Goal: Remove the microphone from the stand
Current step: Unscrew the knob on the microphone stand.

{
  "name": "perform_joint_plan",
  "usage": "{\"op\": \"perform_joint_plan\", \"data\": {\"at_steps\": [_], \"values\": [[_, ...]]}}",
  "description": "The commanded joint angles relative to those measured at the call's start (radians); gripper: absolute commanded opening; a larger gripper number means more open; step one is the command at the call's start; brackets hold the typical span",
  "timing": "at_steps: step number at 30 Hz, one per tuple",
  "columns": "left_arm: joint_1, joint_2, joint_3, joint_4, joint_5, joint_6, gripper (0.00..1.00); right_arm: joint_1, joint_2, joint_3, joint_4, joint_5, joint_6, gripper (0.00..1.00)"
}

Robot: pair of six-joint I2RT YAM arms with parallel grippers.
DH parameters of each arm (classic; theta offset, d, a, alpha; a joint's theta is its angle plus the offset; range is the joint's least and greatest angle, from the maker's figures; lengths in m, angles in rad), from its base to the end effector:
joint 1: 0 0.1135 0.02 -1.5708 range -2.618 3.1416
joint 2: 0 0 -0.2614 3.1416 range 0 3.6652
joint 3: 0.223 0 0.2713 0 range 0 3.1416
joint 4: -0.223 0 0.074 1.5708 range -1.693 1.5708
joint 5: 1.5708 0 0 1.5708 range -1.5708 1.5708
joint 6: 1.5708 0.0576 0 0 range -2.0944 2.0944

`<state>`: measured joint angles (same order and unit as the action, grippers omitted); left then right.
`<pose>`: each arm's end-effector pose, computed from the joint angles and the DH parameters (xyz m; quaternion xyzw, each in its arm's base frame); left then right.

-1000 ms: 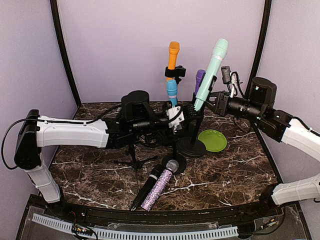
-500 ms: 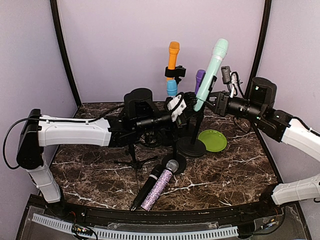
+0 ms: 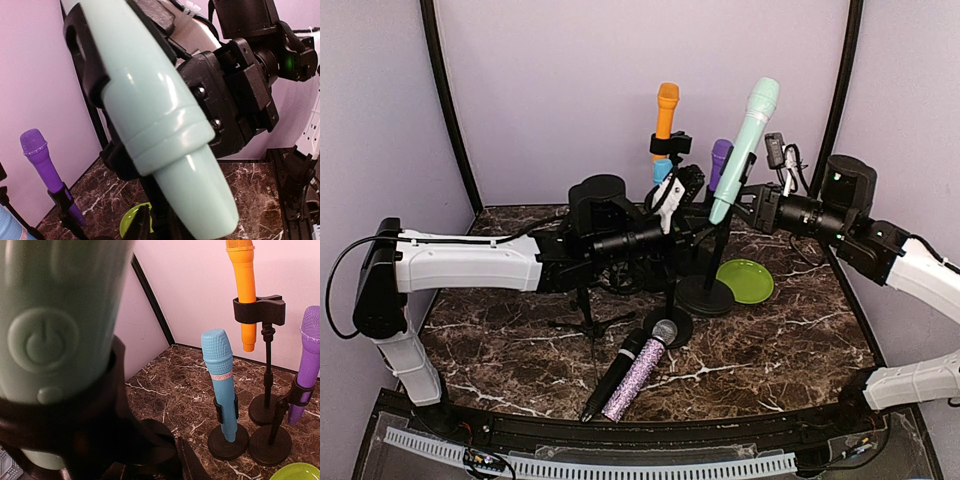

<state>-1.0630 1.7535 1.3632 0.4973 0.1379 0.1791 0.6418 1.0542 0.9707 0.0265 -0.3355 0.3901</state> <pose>0.2193 -0.4104 0.3394 0.4296 0.5124 -0.3590 0.6511 0.2191 0.1874 0.3712 -0.2037 0.6967 0.4396 0.5290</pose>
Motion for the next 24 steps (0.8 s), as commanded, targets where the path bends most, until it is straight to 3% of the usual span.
{"op": "perform_joint_plan", "data": {"at_steps": [1, 6, 11, 16, 24], "values": [[0.007, -0.047, 0.006, -0.035, -0.003, -0.021, 0.22, 0.009, -0.056, 0.050, 0.145, 0.009, 0.010, 0.00], [0.012, -0.090, -0.025, -0.025, -0.045, 0.063, 0.35, 0.009, -0.065, 0.043, 0.144, 0.014, 0.008, 0.00], [0.017, -0.119, -0.082, -0.017, -0.039, 0.185, 0.39, 0.009, -0.065, 0.043, 0.139, 0.014, 0.003, 0.00], [0.027, -0.138, -0.111, -0.039, 0.063, 0.289, 0.44, 0.009, -0.060, 0.047, 0.139, 0.009, 0.000, 0.00], [0.031, -0.110, -0.054, -0.108, 0.140, 0.386, 0.48, 0.009, -0.057, 0.046, 0.139, 0.004, 0.000, 0.00]]}}
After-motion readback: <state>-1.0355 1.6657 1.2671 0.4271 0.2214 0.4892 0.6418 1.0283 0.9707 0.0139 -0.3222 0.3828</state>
